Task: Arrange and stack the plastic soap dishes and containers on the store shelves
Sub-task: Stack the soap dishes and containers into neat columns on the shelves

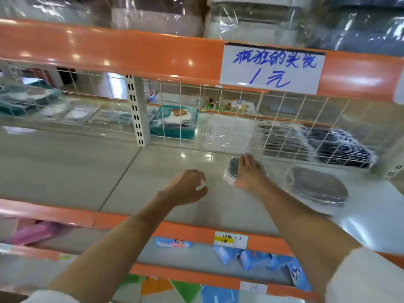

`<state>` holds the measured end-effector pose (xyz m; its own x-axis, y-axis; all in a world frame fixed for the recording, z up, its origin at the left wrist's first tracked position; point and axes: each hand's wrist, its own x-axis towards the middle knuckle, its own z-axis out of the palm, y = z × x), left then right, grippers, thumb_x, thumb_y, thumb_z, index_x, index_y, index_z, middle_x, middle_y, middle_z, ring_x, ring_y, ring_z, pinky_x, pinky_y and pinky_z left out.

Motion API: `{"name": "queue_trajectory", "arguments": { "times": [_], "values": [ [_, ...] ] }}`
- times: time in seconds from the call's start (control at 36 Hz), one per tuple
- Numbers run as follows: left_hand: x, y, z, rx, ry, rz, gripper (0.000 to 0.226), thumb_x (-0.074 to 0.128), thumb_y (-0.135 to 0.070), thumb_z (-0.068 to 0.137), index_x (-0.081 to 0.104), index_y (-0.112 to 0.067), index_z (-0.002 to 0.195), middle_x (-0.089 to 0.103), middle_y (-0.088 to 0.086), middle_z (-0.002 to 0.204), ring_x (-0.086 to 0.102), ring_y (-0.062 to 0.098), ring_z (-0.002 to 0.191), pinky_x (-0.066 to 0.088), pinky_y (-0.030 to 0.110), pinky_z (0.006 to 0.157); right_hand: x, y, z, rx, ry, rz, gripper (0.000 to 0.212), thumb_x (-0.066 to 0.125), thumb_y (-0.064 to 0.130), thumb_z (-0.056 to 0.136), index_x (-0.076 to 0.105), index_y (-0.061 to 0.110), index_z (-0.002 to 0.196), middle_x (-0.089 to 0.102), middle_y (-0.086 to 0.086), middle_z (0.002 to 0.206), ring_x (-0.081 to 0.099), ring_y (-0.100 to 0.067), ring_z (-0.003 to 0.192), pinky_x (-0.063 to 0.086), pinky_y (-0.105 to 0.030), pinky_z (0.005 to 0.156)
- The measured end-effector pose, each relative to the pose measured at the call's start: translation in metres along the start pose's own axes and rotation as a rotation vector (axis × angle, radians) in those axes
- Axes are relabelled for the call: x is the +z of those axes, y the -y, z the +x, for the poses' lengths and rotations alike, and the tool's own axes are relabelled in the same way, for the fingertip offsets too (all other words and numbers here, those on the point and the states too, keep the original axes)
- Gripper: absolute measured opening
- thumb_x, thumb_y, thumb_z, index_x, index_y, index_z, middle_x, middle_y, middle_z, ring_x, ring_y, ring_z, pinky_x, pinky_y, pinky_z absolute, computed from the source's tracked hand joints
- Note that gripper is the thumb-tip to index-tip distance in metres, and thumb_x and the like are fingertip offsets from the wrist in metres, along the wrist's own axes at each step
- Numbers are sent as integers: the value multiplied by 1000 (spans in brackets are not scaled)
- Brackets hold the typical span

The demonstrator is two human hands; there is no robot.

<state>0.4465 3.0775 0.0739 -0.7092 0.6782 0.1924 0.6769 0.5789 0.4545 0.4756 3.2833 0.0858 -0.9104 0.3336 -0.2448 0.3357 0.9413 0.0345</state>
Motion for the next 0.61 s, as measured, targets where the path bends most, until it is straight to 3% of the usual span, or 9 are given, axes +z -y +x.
{"name": "queue_trajectory", "arguments": {
  "times": [0.14, 0.28, 0.39, 0.61],
  "values": [
    [-7, 11, -4, 3, -1, -9, 29, 64, -26, 86, 66, -6, 108, 65, 8, 95, 62, 23, 79, 50, 29, 76, 1, -2, 2, 18, 46, -24, 87, 48, 26, 94, -14, -2, 148, -19, -18, 156, -12, -29, 146, 2, -39, 118],
    [-14, 17, -10, -25, -12, 5, 30, 64, -27, 86, 66, -7, 108, 66, 7, 94, 63, 23, 80, 51, 30, 76, -5, 2, -9, -69, 12, -76, 80, 52, 18, 89, 2, 0, 149, 10, -16, 157, 15, -29, 144, 17, -37, 115],
    [-22, 16, -11, -31, -47, 3, 30, 63, -26, 87, 66, -5, 109, 68, 9, 96, 64, 23, 80, 51, 31, 77, -7, 15, -18, -156, 31, -160, 87, 60, 22, 84, 6, 0, 148, 18, -17, 153, 20, -31, 140, 23, -36, 113],
    [-36, -2, -15, -85, -181, -18, 28, 62, -20, 88, 66, -2, 110, 68, 12, 96, 58, 18, 75, 48, 29, 75, 2, 36, -54, -279, -33, -202, 102, 69, 61, 72, 23, 3, 143, 30, -12, 143, 29, -30, 130, 28, -40, 105]
  ]
}}
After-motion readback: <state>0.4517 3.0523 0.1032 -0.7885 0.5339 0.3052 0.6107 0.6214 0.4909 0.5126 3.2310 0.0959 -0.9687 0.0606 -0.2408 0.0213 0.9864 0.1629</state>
